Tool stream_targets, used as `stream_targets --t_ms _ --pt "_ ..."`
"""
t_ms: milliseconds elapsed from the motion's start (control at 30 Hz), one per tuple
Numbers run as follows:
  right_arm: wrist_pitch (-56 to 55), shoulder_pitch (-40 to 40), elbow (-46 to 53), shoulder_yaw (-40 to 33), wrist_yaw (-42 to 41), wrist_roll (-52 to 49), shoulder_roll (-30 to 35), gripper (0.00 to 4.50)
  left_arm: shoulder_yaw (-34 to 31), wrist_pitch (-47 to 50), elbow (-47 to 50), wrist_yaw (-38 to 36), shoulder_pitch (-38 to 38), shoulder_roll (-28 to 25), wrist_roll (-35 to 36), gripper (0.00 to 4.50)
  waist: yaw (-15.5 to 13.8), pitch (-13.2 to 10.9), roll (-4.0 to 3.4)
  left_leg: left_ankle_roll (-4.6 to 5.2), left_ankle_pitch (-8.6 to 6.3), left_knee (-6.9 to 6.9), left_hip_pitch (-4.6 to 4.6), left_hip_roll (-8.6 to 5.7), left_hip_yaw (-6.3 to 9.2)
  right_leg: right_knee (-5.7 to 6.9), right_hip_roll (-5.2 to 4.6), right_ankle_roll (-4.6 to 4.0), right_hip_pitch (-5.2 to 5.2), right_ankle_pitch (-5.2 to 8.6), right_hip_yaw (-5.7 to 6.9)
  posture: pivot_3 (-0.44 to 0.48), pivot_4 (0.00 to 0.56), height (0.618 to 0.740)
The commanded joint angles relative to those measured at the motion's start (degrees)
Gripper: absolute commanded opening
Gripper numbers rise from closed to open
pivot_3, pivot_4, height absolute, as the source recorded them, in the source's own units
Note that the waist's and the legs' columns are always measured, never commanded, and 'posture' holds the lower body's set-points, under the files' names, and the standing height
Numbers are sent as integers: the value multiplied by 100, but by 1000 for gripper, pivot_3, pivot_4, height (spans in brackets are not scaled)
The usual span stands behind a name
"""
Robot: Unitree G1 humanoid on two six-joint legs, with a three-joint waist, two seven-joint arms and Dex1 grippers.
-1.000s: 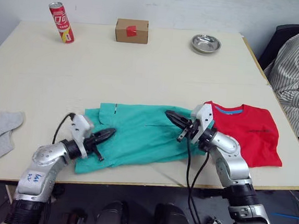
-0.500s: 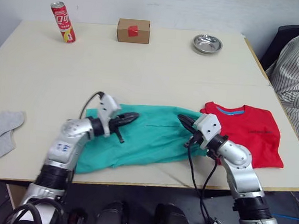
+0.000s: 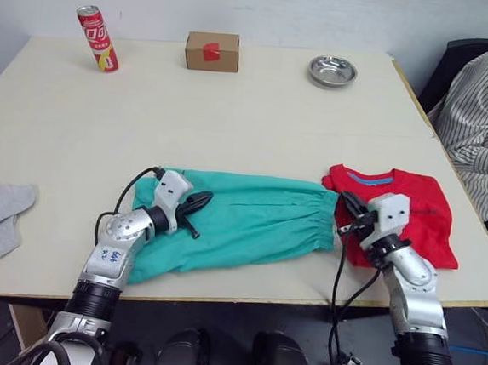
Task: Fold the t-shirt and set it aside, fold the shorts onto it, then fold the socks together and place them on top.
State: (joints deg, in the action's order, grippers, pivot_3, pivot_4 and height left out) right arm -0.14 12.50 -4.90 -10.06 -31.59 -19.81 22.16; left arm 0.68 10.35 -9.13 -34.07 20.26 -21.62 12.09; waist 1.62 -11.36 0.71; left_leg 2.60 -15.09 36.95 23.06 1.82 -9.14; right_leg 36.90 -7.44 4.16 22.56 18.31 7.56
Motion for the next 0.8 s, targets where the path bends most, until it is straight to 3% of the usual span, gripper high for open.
stream_targets --t_ms 33,133,233,333,500,633,800 --pt "1631 -361 1362 -521 -188 -1916 153 167 -203 -146 125 -196 -140 20 246 11 -10 0 0 2 -1 -1 4 1 5 -3 -1 -1 0 0 1 0 150 740" --pt "3450 -984 2479 -821 274 -3652 634 928 -296 -305 248 -486 -194 -37 434 0 -22 -2 -3 29 -18 0 15 -1 13 -11 -6 -1 2 0 5 0 150 740" --pt "4586 -1666 3041 -1110 1668 -5633 983 1898 -294 -292 503 -852 -294 -112 632 0 -34 -2 -2 42 -29 0 18 -1 19 -24 -8 -1 -2 0 8 0 150 740" --pt "4699 -2603 3479 -1076 3243 -7949 1269 2954 -179 -264 833 -1325 -315 -139 886 0 -80 -3 0 16 -44 -10 21 -1 25 -37 -8 -2 -4 1 13 0 150 740" --pt "4206 -3128 3748 -755 4813 -8871 1170 4479 174 -195 909 -1534 -177 -81 740 0 -131 -3 -1 19 -45 -7 23 -4 13 -47 -5 8 -5 -6 6 0 150 740" --pt "3856 -2873 3676 -264 5619 -8878 913 4479 422 -149 575 -1472 -26 -56 477 0 -142 -2 1 20 -45 -8 24 -3 13 -57 1 12 -5 -9 3 0 150 740" --pt "3672 -2187 3167 277 5939 -8226 452 4479 646 -260 -24 -1390 -12 -201 -37 0 -100 9 18 18 -45 -11 21 2 10 -59 8 12 -4 -9 1 0 150 740"
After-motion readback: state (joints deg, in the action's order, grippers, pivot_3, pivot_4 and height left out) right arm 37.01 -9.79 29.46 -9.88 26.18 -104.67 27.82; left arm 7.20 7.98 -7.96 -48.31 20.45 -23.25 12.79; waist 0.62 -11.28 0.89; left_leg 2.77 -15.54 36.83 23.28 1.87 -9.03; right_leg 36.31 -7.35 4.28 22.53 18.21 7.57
